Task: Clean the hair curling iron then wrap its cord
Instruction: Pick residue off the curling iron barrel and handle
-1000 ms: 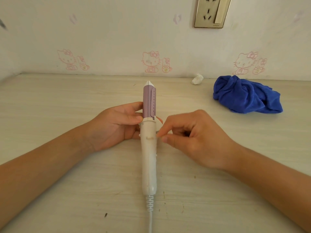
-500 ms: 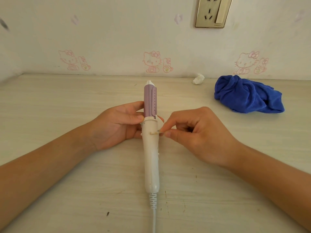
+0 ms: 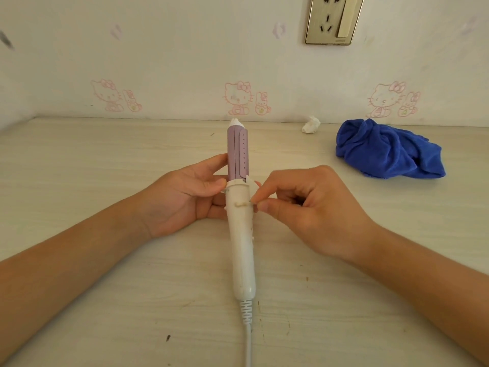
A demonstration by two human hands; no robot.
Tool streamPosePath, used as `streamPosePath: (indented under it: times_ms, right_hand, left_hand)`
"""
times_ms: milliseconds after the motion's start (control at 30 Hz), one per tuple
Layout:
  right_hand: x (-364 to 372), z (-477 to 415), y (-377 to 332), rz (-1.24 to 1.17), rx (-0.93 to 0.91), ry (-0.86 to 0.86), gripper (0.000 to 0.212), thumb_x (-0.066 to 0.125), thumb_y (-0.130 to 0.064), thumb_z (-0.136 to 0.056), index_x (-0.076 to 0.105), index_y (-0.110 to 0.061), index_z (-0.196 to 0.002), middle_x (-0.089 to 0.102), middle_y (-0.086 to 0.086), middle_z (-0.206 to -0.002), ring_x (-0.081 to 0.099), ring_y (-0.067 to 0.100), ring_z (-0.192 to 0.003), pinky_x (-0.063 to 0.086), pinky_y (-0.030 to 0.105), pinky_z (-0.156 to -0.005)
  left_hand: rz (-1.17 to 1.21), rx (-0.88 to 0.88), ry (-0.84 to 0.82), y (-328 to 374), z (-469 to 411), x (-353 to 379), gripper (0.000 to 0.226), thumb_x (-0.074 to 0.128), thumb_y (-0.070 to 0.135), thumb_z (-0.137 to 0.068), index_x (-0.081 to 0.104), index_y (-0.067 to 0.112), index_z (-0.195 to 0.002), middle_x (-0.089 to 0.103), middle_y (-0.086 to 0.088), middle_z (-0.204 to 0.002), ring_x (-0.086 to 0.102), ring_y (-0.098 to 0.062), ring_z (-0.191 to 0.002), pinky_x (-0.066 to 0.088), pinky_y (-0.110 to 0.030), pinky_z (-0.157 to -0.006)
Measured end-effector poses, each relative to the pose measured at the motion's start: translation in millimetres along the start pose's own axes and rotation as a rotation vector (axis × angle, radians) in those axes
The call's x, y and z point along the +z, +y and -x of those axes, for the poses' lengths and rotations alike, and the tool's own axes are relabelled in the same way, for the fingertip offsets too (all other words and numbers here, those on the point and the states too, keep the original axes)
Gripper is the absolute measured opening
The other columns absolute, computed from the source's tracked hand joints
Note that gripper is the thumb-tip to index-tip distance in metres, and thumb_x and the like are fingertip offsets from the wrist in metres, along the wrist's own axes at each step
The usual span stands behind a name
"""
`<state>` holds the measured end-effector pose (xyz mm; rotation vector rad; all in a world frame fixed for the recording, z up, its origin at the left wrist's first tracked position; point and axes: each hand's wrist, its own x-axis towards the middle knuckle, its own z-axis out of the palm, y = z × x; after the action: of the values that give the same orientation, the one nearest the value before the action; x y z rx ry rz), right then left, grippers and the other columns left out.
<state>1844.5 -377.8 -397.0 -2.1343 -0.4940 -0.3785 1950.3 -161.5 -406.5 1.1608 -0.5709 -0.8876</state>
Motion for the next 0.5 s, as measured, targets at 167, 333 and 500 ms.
streamPosePath:
  times_ms: [167, 333, 500]
  right_hand:
    - [1, 2, -3, 0.007, 0.0, -0.025, 0.011, 0.075, -0.003, -0.09, 0.078, -0.012, -0.085, 0.035, -0.011, -0.049, 0.033, 0.01, -0.047, 0.031, 0.015, -0.054]
    - [2, 1, -5, 0.045, -0.004, -0.058, 0.012, 0.074, -0.004, -0.09, 0.078, -0.014, -0.085, 0.04, -0.003, -0.048, 0.035, 0.015, -0.047, 0.034, 0.022, -0.051]
    - [4, 3, -9, 0.092, -0.052, -0.063, 0.011, 0.074, -0.008, -0.091, 0.078, -0.017, -0.086, 0.04, -0.009, -0.048, 0.038, 0.012, -0.045, 0.032, 0.016, -0.052]
  left_hand:
    - [-0.085, -0.013, 0.07, -3, -1, 1, 0.057, 0.052, 0.007, -0.092, 0.05, 0.017, -0.148, 0.07, -0.018, -0.118, 0.074, -0.031, -0.091, 0.063, -0.04, -0.077]
    - [-0.077, -0.049, 0.074, 0, -1, 5, 0.052, 0.052, 0.007, -0.089, 0.053, 0.007, -0.142, 0.072, -0.017, -0.105, 0.073, -0.03, -0.081, 0.063, -0.039, -0.071]
    - [-0.287, 0.0, 0.239, -8, -5, 17, 0.043, 0.071, 0.034, -0.084, 0.064, 0.014, -0.122, 0.075, -0.001, -0.08, 0.071, -0.015, -0.063, 0.058, -0.025, -0.053]
